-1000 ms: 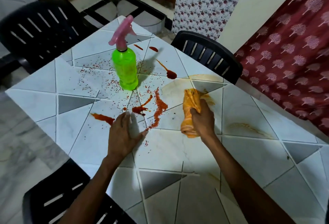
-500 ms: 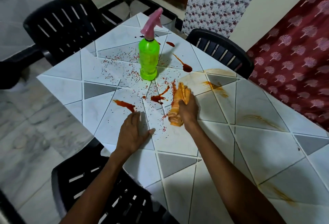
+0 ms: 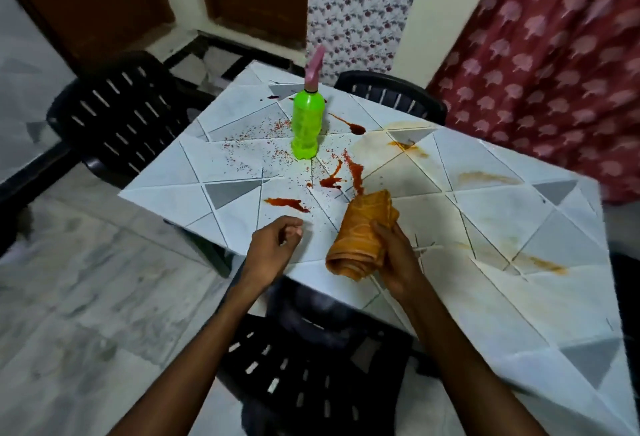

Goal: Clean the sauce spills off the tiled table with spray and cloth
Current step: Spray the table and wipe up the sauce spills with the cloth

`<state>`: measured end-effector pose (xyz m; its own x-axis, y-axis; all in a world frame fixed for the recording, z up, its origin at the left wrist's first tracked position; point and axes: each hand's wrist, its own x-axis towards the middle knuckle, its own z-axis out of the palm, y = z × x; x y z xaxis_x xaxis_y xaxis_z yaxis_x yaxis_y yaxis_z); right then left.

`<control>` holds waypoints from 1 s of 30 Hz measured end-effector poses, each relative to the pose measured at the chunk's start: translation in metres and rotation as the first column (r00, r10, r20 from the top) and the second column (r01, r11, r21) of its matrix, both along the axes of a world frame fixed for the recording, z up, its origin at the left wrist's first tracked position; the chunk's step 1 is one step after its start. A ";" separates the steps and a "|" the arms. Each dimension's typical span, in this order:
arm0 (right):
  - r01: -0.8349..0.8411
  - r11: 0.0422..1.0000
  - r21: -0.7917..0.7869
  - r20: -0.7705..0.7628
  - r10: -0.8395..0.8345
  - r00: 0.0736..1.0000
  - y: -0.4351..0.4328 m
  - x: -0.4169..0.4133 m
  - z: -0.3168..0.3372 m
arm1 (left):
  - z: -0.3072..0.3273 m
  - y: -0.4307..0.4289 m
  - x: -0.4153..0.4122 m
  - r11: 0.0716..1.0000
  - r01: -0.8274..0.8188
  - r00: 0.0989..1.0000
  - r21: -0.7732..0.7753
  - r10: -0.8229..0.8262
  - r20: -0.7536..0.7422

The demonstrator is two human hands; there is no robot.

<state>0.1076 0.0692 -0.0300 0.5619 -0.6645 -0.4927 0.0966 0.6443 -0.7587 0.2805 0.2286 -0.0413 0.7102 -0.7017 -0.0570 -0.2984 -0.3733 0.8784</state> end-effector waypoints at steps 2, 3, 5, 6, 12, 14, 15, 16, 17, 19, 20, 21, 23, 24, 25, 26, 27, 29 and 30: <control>0.043 0.999 0.030 0.031 -0.044 0.999 0.028 -0.004 0.010 | 0.007 0.020 0.006 0.997 0.078 0.997 0.012 -0.078 0.006; 0.062 0.997 0.040 0.049 -0.064 0.997 0.042 -0.003 0.017 | 0.012 0.028 0.010 0.994 0.106 0.994 0.016 -0.106 0.017; 0.088 0.993 0.076 0.038 -0.091 0.995 0.060 -0.003 0.022 | 0.016 0.038 0.017 0.992 0.129 0.992 0.002 -0.129 0.016; 0.095 0.992 0.088 0.034 -0.099 0.995 0.068 -0.003 0.023 | 0.019 0.043 0.020 0.991 0.137 0.991 -0.006 -0.137 0.010; 0.074 0.991 0.113 0.052 -0.080 0.995 0.088 0.012 0.018 | 0.022 0.054 0.035 0.991 0.133 0.991 -0.015 -0.134 -0.019; 0.080 0.992 0.097 0.037 -0.083 0.996 0.090 0.023 0.015 | 0.017 0.056 0.045 0.991 0.136 0.991 -0.017 -0.136 -0.011; 0.084 0.993 0.082 0.029 -0.086 0.996 0.090 0.029 0.013 | 0.015 0.055 0.050 0.990 0.143 0.990 -0.011 -0.143 -0.009; 0.094 0.993 0.071 0.020 -0.096 0.995 0.092 0.036 0.011 | 0.013 0.055 0.058 0.988 0.153 0.988 0.001 -0.152 -0.013; 0.103 0.992 0.067 0.021 -0.105 0.994 0.093 0.042 0.009 | 0.011 0.054 0.066 0.987 0.161 0.987 0.009 -0.161 -0.012; 0.128 0.989 0.068 0.017 -0.130 0.991 0.093 0.060 0.006 | 0.006 0.051 0.085 0.983 0.179 0.984 0.028 -0.180 0.016; 0.144 0.988 0.062 0.016 -0.145 0.989 0.093 0.068 0.004 | 0.004 0.048 0.096 0.982 0.187 0.982 0.030 -0.188 0.035; 0.166 0.984 0.057 0.012 -0.167 0.986 0.092 0.080 0.001 | 0.000 0.043 0.111 0.979 0.203 0.978 0.029 -0.204 0.040; 0.222 0.974 0.054 -0.001 -0.222 0.975 0.091 0.101 -0.001 | -0.007 0.034 0.141 0.968 0.252 0.968 0.018 -0.252 0.013; 0.259 0.963 0.070 -0.023 -0.258 0.966 0.091 0.112 -0.001 | -0.013 0.030 0.156 0.959 0.282 0.959 0.021 -0.282 0.008; 0.283 0.957 0.067 -0.044 -0.281 0.959 0.091 0.123 -0.001 | -0.019 0.023 0.172 0.950 0.311 0.950 0.031 -0.312 0.006; 0.318 0.946 0.070 -0.062 -0.314 0.947 0.094 0.138 -0.001 | -0.025 0.017 0.193 0.936 0.349 0.937 0.052 -0.350 0.002; 0.352 0.933 0.069 -0.075 -0.347 0.935 0.096 0.150 -0.002 | -0.029 0.010 0.208 0.921 0.384 0.923 0.072 -0.385 0.008; 0.437 0.897 0.064 -0.100 -0.430 0.897 0.100 0.176 -0.004 | -0.042 -0.004 0.240 0.873 0.472 0.876 0.120 -0.480 0.050; 0.464 0.884 0.061 -0.116 -0.455 0.883 0.104 0.186 -0.004 | -0.047 -0.008 0.252 0.848 0.514 0.847 0.131 -0.525 0.077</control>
